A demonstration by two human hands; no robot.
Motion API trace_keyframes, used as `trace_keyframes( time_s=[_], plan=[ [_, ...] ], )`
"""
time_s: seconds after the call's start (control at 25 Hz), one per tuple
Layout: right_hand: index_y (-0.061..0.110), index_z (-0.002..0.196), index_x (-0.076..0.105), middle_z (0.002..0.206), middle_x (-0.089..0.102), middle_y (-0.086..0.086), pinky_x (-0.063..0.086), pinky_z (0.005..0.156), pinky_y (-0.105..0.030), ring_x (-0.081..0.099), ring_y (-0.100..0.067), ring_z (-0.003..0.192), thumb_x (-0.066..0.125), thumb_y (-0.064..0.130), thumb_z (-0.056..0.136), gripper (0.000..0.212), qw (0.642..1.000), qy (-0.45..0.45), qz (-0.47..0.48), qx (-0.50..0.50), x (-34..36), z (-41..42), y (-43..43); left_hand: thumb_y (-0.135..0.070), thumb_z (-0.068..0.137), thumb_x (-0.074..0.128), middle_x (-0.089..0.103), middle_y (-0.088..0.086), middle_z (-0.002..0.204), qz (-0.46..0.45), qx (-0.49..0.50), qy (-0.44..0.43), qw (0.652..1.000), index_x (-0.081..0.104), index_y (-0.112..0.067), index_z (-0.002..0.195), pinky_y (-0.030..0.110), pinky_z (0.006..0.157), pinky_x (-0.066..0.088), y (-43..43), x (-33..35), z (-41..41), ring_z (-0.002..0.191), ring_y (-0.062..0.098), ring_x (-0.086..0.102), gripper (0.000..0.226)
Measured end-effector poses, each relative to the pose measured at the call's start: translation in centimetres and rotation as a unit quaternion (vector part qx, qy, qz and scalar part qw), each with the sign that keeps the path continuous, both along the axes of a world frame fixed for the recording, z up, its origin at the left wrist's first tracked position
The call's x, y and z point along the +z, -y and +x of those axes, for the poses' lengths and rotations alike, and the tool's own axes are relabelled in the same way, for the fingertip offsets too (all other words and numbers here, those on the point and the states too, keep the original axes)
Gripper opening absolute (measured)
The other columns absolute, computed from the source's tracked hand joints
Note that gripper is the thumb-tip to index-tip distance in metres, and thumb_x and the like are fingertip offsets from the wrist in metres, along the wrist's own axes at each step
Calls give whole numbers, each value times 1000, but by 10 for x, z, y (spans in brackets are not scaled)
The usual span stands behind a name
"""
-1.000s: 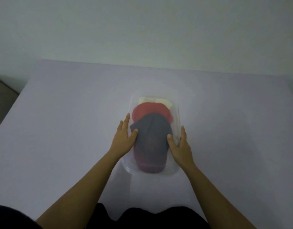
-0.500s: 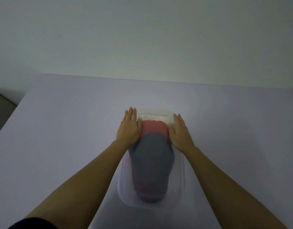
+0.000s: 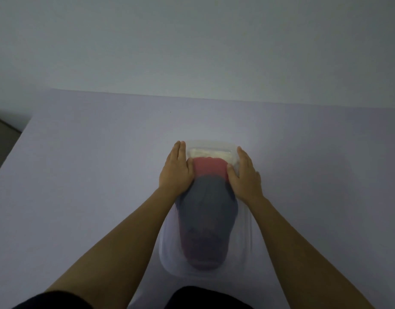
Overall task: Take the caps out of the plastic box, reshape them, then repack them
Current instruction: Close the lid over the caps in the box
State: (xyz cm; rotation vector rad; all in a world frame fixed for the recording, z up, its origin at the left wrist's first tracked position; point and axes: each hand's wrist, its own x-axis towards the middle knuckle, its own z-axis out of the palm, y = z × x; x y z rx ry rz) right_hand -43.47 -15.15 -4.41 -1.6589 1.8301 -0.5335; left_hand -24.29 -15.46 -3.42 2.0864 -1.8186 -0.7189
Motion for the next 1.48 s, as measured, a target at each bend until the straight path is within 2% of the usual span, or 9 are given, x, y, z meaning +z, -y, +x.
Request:
trace_keyframes(
  time_s=[0.12, 0.24, 0.32, 0.4, 0.52, 0.68, 0.84, 1.0, 1.48],
  plan=[
    [23, 149, 14, 157, 19, -3, 16, 114, -55, 25, -25, 142, 38, 43, 95, 62, 998, -35, -43, -23, 7, 2, -3, -38, 100, 24, -1, 5, 160, 8, -21, -9, 1000, 3, -17, 150, 41, 117, 12, 3, 6, 4, 147, 24, 8, 58],
    [17, 147, 20, 156, 24, -10, 22, 114, -50, 26, -26, 141, 37, 41, 93, 61, 984, 2, -131, -117, 28, 3, -17, -46, 98, 25, -9, 6, 160, 8, 31, -96, 995, -5, -24, 150, 48, 115, 14, -18, 18, 13, 146, 28, 8, 63],
    [17, 148, 18, 157, 19, -9, 18, 116, -43, 19, -24, 144, 38, 42, 96, 62, 985, 45, -80, -149, 33, -1, -43, -49, 97, 26, -4, 4, 160, 34, 74, -153, 985, -4, -21, 150, 43, 116, 15, -53, 20, 19, 146, 26, 10, 67],
    [20, 149, 11, 159, 12, -4, 14, 117, -39, 13, -20, 145, 40, 50, 93, 71, 985, 103, 34, -132, 32, -2, -84, -54, 94, 28, 7, 2, 160, 80, 101, -202, 971, -3, -24, 150, 45, 114, 22, -95, 21, 21, 144, 27, 20, 71],
    [24, 149, 11, 157, 21, -2, 23, 115, -36, 26, -20, 141, 45, 55, 86, 78, 958, 198, 149, -146, 33, 2, -138, -58, 90, 35, 18, 0, 158, 133, 167, -277, 937, 2, -28, 150, 46, 110, 31, -136, 18, 20, 140, 28, 31, 75],
    [25, 146, 24, 140, 49, -9, 38, 99, -33, 50, -28, 124, 49, 46, 91, 64, 955, 183, 163, -169, 33, 9, -160, -70, 79, 38, 44, 2, 146, 116, 215, -265, 933, 28, -25, 145, 50, 103, 43, -151, 10, 11, 127, 29, 49, 81],
    [26, 144, 31, 134, 55, -9, 40, 96, -33, 53, -30, 121, 50, 44, 91, 59, 960, 166, 138, -179, 40, 2, -124, -52, 90, 44, 55, 2, 134, 78, 223, -267, 934, 40, -20, 139, 45, 98, 48, -113, 18, 1, 115, 27, 57, 59],
    [26, 143, 32, 133, 55, -10, 42, 97, -38, 53, -31, 119, 50, 46, 90, 60, 964, 168, 100, -179, 40, -12, -62, -44, 93, 45, 59, 3, 127, 42, 203, -274, 939, 45, -18, 134, 44, 94, 48, -46, 26, -13, 101, 23, 58, 48],
    [23, 146, 28, 141, 48, -9, 38, 102, -36, 47, -30, 126, 46, 45, 93, 61, 966, 177, 92, -163, 29, -42, 41, -42, 95, 43, 60, 6, 125, 42, 187, -265, 945, 47, -16, 131, 45, 94, 48, 60, 10, -40, 96, 21, 56, 45]
  ],
)
